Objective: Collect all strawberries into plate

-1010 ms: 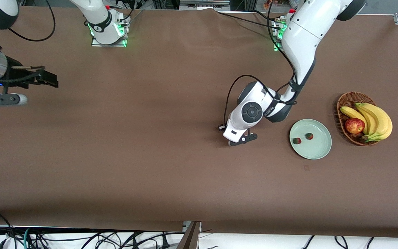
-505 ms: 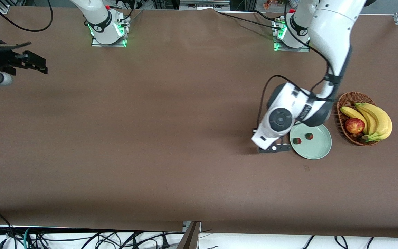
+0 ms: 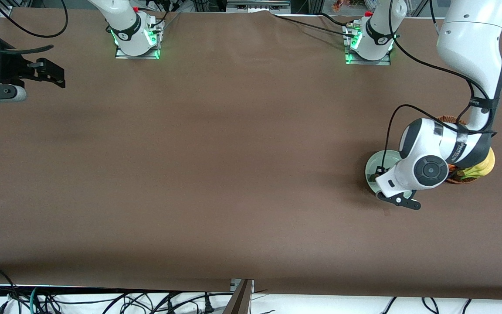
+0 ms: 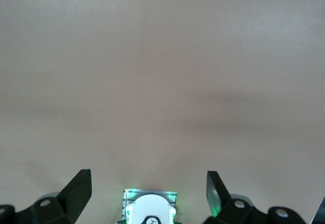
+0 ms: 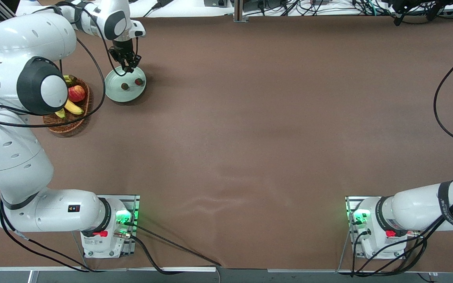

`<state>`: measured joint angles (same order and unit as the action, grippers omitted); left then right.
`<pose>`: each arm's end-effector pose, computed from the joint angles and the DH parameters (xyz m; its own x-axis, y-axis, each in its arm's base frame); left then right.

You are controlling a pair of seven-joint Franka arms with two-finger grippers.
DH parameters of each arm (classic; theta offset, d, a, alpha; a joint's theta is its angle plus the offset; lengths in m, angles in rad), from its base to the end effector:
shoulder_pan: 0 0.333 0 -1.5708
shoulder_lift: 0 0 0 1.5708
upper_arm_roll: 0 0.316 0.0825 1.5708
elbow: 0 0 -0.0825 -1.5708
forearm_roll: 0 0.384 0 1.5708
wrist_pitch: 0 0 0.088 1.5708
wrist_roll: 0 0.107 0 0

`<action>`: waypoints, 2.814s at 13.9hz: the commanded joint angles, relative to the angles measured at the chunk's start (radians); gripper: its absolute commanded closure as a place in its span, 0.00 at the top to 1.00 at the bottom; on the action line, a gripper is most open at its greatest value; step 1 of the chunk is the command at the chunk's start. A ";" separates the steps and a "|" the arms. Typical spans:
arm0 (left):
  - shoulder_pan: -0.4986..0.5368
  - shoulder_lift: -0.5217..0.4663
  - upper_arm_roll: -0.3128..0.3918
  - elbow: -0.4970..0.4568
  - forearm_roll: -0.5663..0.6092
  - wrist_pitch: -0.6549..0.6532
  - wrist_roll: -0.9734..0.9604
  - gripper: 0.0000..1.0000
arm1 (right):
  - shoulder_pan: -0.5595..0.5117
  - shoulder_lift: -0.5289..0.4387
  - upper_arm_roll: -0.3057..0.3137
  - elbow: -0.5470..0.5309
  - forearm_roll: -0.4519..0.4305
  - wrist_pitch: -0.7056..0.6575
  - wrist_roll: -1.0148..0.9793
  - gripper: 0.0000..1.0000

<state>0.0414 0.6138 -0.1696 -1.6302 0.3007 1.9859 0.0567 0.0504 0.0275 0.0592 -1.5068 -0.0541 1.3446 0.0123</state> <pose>0.6591 -0.0542 0.2482 0.9215 -0.2906 -0.2575 -0.3299 -0.9358 -0.1245 0.5357 0.0517 0.6216 0.9787 0.0834 -0.1875 0.0952 -0.9940 0.0547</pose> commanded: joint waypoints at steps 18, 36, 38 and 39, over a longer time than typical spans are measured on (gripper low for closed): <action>0.040 -0.310 -0.028 0.150 -0.012 -0.292 0.115 1.00 | -0.024 -0.001 0.013 -0.003 -0.013 -0.007 -0.005 1.00; -0.097 -0.663 0.140 -0.089 -0.278 -0.338 -0.123 1.00 | -0.024 0.000 0.013 -0.001 -0.010 -0.007 -0.015 1.00; -0.097 -0.657 0.140 -0.088 -0.278 -0.338 -0.121 1.00 | -0.024 0.000 0.013 -0.001 -0.009 -0.007 -0.017 1.00; -0.097 -0.654 0.142 -0.085 -0.278 -0.338 -0.121 1.00 | -0.024 0.000 0.013 -0.001 -0.009 -0.007 -0.015 1.00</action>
<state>-0.0425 -0.0340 -0.0476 -1.6979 0.0455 1.6277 -0.0573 0.0332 0.0317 0.0633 -1.5098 -0.0560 1.3429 0.0108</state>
